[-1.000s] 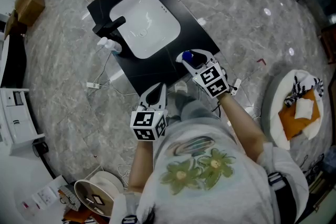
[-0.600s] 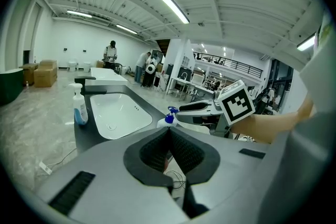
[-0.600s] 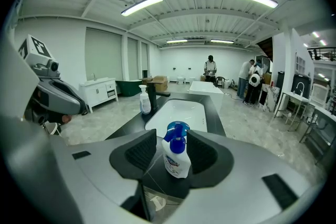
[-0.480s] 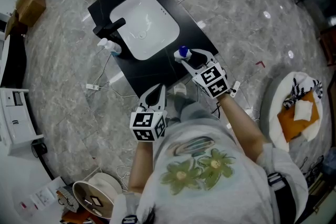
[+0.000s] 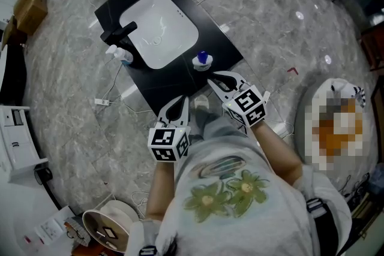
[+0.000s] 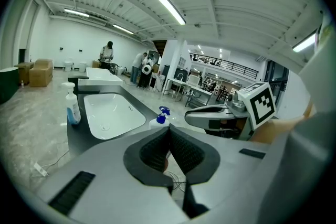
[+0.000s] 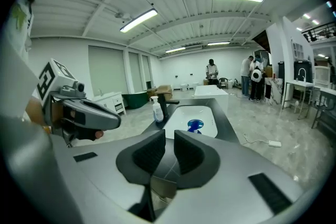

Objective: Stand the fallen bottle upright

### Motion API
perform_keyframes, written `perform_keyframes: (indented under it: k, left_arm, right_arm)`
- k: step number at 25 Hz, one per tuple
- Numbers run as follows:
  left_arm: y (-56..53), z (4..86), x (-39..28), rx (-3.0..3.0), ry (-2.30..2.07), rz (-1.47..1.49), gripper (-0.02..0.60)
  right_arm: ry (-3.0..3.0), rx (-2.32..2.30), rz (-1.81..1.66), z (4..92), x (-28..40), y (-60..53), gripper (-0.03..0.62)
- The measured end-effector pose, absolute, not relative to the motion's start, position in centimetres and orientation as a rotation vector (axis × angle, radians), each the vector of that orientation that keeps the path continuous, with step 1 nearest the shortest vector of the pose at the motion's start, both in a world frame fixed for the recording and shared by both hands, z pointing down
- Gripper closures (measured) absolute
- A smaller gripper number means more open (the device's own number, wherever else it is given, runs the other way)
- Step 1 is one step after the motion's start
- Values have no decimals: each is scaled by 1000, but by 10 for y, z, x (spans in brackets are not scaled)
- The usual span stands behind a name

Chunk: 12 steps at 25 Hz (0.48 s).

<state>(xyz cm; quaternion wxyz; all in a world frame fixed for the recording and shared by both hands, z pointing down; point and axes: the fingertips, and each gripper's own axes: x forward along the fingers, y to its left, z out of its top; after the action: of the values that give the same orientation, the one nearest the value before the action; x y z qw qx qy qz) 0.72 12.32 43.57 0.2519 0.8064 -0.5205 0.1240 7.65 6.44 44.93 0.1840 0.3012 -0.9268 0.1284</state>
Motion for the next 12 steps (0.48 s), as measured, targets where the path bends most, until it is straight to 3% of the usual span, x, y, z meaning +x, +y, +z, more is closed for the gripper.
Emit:
perform_keyframes:
  k: [12]
  left_arm:
    - [147,433,23,2234,-1389,319,563]
  right_arm:
    - [-2674,738,376,441,75,120,551]
